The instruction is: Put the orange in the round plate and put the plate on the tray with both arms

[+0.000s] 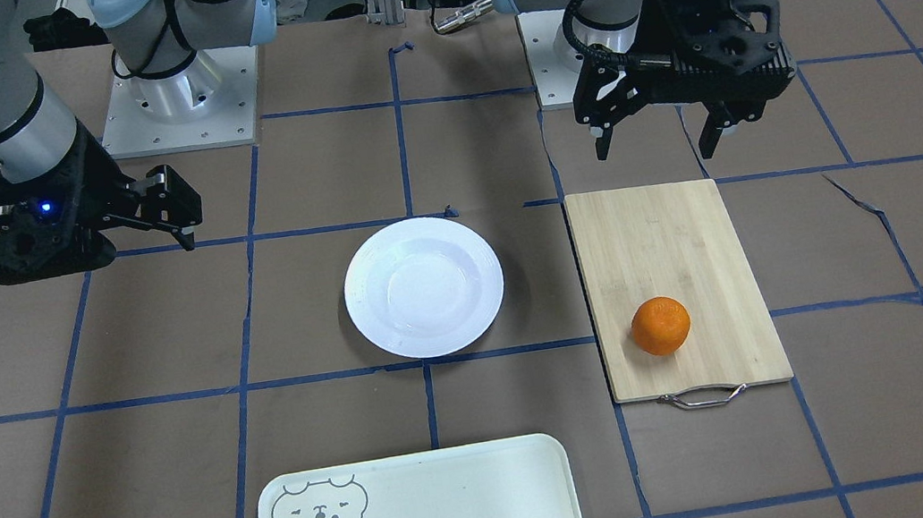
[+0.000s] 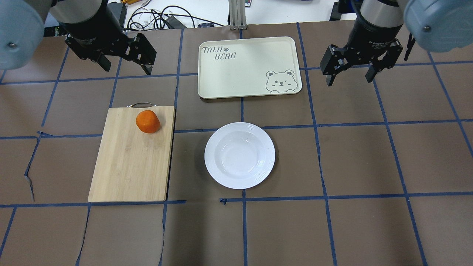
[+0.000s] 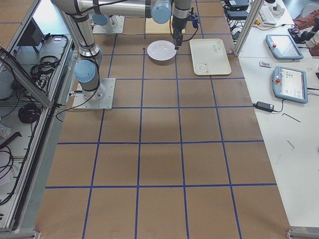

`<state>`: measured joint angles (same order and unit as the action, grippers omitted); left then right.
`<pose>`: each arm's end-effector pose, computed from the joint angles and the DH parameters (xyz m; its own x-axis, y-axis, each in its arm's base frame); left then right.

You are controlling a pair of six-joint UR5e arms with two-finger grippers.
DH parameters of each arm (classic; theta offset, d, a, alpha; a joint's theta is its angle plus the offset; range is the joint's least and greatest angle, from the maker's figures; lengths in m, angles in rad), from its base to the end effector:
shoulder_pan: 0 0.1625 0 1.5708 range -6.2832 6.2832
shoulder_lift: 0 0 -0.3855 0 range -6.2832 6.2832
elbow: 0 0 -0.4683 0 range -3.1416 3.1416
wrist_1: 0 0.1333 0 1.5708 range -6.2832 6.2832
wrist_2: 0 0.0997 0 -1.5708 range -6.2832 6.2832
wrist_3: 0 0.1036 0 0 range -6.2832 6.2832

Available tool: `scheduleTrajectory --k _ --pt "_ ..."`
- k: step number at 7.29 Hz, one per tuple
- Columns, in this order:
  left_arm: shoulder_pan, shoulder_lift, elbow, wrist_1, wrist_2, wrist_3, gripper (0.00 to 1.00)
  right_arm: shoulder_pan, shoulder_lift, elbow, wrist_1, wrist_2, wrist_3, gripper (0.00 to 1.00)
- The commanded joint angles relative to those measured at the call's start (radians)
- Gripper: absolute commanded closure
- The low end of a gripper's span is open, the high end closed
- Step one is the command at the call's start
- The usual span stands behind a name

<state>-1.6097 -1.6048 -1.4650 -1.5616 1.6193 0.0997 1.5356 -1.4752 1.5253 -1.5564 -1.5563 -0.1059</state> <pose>-0.1510 -0.5825 0.4863 -0.9894 0.1339 -0.0561 0.1379 0.9875 -0.0757 0.1137 -0.6017 0.4130 -0.9974 -0.0695 -0.0212 -0.0707 0.9955 0.0626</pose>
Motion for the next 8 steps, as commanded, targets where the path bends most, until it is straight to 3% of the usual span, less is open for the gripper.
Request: scheduleTrajectory --k 1,3,8 --pt "-0.002 -0.001 0.0 0.0 -0.002 0.0 0.0 -0.002 -0.008 -0.002 -0.001 0.005 0.04 0.0" --pt "0.001 0.0 -0.003 0.0 -0.001 0.0 0.0 0.004 -0.028 -0.005 0.001 0.009 0.13 0.0" --pt "-0.007 -0.003 0.001 0.0 -0.004 0.001 0.0 0.004 -0.036 0.007 0.001 0.004 0.13 0.0"
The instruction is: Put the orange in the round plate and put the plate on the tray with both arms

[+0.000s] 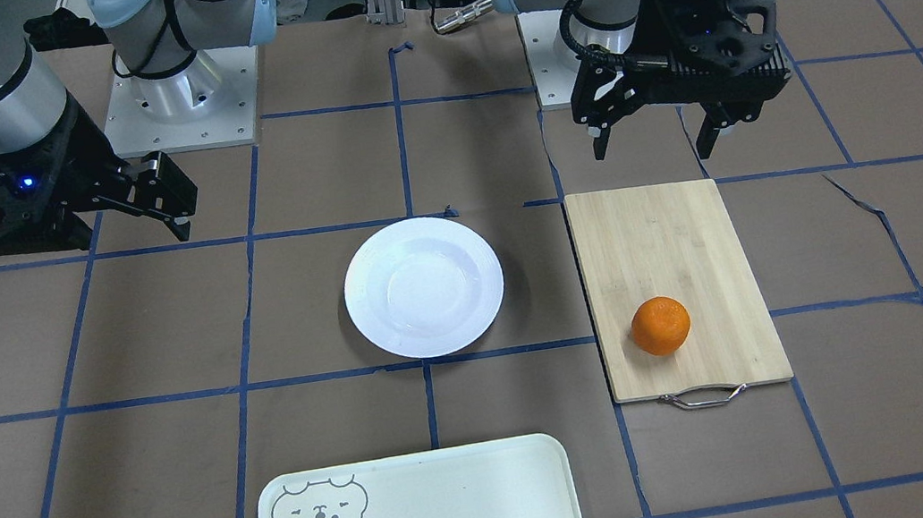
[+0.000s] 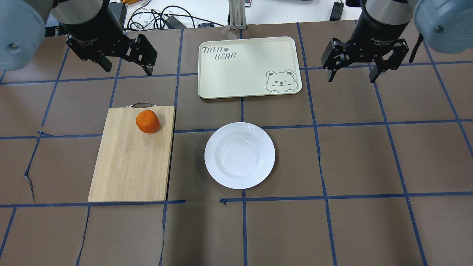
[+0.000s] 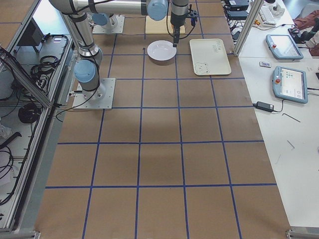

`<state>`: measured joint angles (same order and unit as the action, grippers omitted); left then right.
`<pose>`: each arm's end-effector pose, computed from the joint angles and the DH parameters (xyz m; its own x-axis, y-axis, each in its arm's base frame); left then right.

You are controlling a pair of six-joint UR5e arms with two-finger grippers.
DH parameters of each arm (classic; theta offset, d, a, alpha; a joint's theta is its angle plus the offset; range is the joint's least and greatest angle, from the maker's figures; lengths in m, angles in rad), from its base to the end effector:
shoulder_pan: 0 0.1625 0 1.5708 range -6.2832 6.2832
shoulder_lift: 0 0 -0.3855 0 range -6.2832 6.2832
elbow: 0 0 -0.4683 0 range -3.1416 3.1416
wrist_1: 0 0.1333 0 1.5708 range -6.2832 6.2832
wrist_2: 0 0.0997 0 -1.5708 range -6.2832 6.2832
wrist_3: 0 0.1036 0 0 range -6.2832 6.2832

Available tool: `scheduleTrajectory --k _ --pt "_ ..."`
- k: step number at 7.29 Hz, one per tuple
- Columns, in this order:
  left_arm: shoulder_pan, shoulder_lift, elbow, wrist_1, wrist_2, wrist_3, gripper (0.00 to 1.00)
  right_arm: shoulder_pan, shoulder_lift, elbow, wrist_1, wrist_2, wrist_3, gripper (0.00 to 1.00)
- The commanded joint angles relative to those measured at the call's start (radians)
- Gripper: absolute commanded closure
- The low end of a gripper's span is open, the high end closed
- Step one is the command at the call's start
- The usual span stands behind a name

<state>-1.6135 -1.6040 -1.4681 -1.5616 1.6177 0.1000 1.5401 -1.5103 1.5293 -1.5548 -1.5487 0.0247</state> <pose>-0.1534 -0.5815 0.4850 -0.9889 0.1382 -0.0544 0.1420 0.9871 -0.0735 0.1175 -0.5914 0.4314 -0.9982 0.0561 -0.0212 0.0553 0.9978 0.0355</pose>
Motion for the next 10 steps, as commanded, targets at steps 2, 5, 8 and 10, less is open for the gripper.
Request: scheduleTrajectory --k 2,5,8,10 --pt "0.006 -0.005 -0.004 0.0 -0.002 0.015 0.0 0.0 -0.001 0.003 -0.001 -0.004 0.0 0.0" --pt "0.03 -0.12 -0.006 0.009 0.002 0.004 0.0 0.0 0.001 0.024 -0.001 -0.007 0.0 0.0" --pt "0.113 -0.262 -0.088 0.116 0.011 0.03 0.0 -0.001 -0.001 0.022 -0.016 0.002 -0.005 0.0" --pt "0.118 -0.328 -0.21 0.332 0.016 0.029 0.0 0.0 -0.001 0.017 -0.019 0.009 -0.005 0.0"
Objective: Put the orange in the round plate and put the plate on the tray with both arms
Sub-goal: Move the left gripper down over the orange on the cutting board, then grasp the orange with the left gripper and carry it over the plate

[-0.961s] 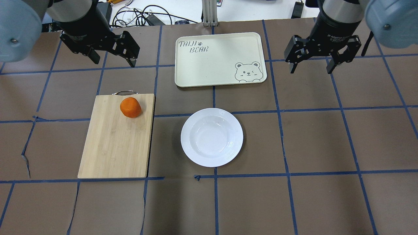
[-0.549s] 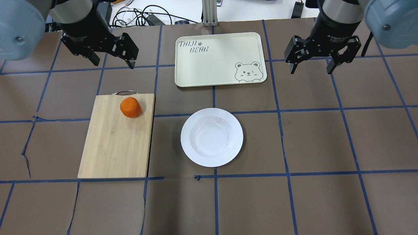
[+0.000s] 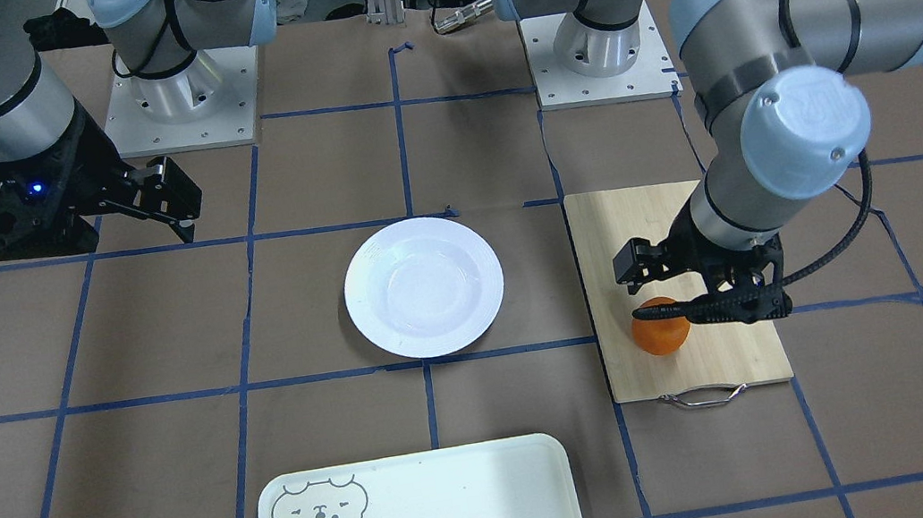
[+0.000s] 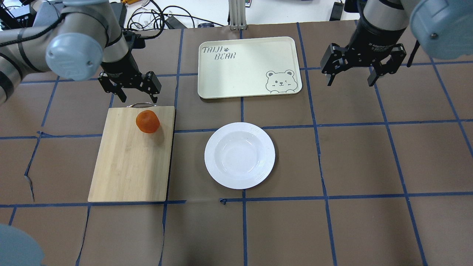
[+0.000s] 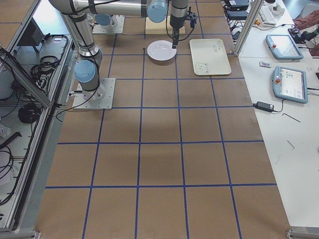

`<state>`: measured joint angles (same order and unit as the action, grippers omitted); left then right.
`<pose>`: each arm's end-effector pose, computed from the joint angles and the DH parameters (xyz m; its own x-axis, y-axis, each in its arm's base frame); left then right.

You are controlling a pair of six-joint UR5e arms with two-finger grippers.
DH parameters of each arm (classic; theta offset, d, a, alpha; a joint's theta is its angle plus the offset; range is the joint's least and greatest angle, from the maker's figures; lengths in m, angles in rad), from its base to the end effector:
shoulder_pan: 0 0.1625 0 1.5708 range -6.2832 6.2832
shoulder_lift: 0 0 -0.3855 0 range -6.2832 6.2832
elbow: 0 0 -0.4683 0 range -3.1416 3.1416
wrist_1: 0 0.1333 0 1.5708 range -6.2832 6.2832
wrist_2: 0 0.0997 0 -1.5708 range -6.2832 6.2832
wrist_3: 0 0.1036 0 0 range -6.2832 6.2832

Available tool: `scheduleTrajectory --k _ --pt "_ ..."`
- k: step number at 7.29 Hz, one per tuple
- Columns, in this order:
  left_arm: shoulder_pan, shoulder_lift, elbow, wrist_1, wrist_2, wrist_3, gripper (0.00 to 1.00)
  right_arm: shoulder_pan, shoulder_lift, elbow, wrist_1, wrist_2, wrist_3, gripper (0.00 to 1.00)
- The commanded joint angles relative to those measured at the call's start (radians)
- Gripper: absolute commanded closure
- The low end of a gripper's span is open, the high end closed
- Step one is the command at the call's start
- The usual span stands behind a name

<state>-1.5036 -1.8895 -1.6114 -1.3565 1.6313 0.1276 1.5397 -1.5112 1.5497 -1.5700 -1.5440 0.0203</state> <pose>-0.0836 -0.6500 0.2472 -0.9969 0.0678 -0.0410 0.0609 0.9867 0.1509 0.1178 -0.5904 0.4219 -0.9983 0.0524 -0.0260 0.0513 0.9979 0.0398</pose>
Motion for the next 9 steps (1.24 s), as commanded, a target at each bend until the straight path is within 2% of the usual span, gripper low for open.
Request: scheduleTrajectory --k 1,2,3,5,6,7,8,9 --pt "0.01 -0.083 -0.08 0.137 0.018 0.001 0.0 -0.001 0.0 0.007 -0.002 -0.011 -0.002 0.0" --pt "0.011 -0.115 -0.071 0.135 0.066 0.004 0.0 -0.001 0.0 0.001 -0.004 -0.011 -0.002 0.0" --pt "0.011 -0.132 -0.084 0.135 0.07 0.003 0.0 -0.001 0.0 0.003 -0.005 -0.01 0.006 0.0" --pt "0.01 -0.145 -0.082 0.122 0.061 0.003 0.47 -0.001 -0.001 0.0 -0.005 -0.013 0.006 0.0" --pt "0.01 -0.145 -0.078 0.122 0.061 0.001 0.75 -0.001 -0.001 0.0 -0.005 -0.013 0.006 0.0" --pt "-0.001 -0.12 -0.068 0.094 0.03 0.0 0.77 -0.001 0.0 0.001 -0.005 -0.013 0.006 0.0" --pt "-0.022 -0.085 -0.061 0.027 -0.057 -0.014 0.77 -0.001 0.0 0.001 -0.005 -0.011 0.006 0.0" --pt "-0.082 -0.053 -0.061 -0.001 -0.092 -0.031 0.77 -0.003 0.0 0.001 -0.005 -0.013 0.006 0.0"
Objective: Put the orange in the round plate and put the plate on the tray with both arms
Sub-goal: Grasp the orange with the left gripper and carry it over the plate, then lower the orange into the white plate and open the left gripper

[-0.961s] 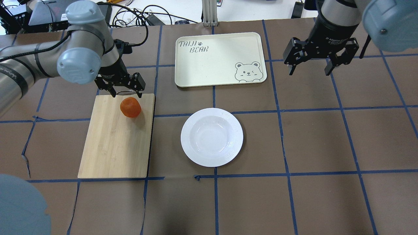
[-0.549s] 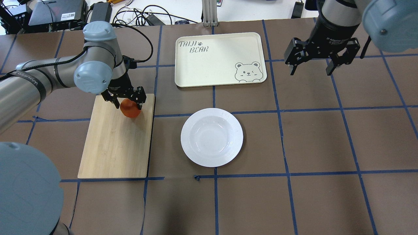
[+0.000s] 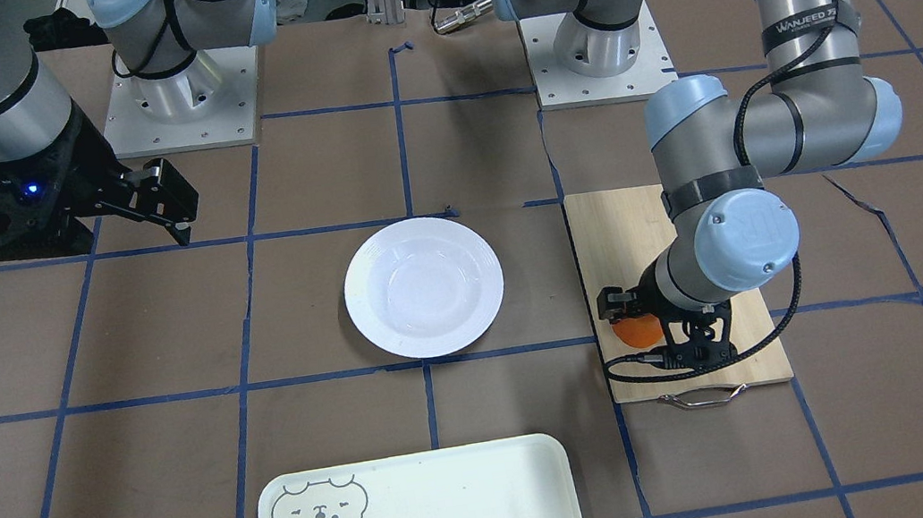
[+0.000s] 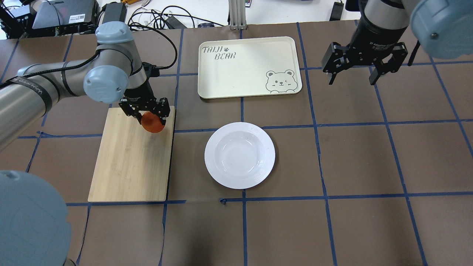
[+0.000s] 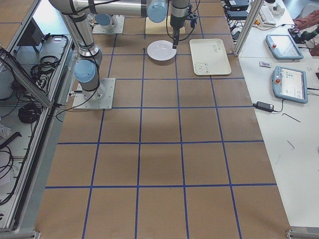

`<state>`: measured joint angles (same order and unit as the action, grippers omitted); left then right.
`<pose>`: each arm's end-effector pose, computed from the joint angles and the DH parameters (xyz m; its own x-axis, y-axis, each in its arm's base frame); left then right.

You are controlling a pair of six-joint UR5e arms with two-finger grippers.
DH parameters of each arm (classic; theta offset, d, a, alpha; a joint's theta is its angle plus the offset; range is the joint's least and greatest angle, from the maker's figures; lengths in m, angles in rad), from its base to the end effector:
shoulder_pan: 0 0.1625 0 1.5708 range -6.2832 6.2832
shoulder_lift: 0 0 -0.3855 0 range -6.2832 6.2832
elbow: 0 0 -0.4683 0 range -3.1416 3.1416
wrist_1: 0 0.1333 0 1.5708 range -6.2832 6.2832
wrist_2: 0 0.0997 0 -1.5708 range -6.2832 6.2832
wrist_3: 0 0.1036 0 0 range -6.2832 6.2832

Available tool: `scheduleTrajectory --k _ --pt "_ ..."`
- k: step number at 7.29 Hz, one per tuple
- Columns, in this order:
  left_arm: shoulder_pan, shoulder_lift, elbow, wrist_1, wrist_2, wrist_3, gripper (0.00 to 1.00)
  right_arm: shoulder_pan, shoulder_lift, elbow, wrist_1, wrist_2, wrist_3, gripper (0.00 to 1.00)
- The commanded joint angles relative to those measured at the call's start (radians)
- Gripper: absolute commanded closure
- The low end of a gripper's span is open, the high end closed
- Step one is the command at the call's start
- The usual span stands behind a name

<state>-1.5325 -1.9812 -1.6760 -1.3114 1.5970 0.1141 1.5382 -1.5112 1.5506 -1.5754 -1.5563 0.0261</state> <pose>-0.1063 -0.6360 0.1596 -0.9969 0.0786 0.0037 0.0770 0.9640 0.2547 0.1156 -0.5910 0.4219 -0.9982 0.0592 -0.0136 0.0586 0.9977 0.0352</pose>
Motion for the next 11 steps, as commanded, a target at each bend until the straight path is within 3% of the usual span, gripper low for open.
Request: scheduleTrajectory --k 1,3,4,5,6,7,8,10,11 --pt "-0.136 0.063 -0.002 -0.052 -0.109 -0.116 0.77 -0.001 0.002 0.002 -0.002 -0.001 0.002 0.0" --pt "-0.332 0.058 -0.011 -0.043 -0.153 -0.433 0.76 -0.004 0.002 0.002 -0.002 -0.001 0.003 0.0" --pt "-0.374 0.036 -0.019 -0.034 -0.172 -0.485 0.75 -0.006 0.002 0.005 -0.002 -0.002 0.002 0.0" --pt "-0.38 0.024 -0.063 0.01 -0.228 -0.5 0.67 -0.007 0.002 0.002 0.0 -0.001 0.0 0.0" --pt "-0.38 0.015 -0.121 0.103 -0.229 -0.504 0.3 -0.007 0.008 0.005 0.002 0.01 -0.006 0.0" --pt "-0.38 0.012 -0.166 0.232 -0.229 -0.504 0.0 -0.007 0.011 0.003 0.002 0.022 0.0 0.0" --pt "-0.373 0.025 -0.153 0.269 -0.22 -0.501 0.0 -0.007 0.011 0.005 0.002 0.016 0.0 0.0" --pt "-0.341 0.085 -0.081 0.224 -0.172 -0.498 0.0 -0.013 0.026 0.011 0.011 0.018 0.0 0.0" --pt "-0.29 0.129 -0.012 0.083 -0.158 -0.485 0.0 -0.015 0.046 0.009 0.003 0.021 -0.005 0.0"
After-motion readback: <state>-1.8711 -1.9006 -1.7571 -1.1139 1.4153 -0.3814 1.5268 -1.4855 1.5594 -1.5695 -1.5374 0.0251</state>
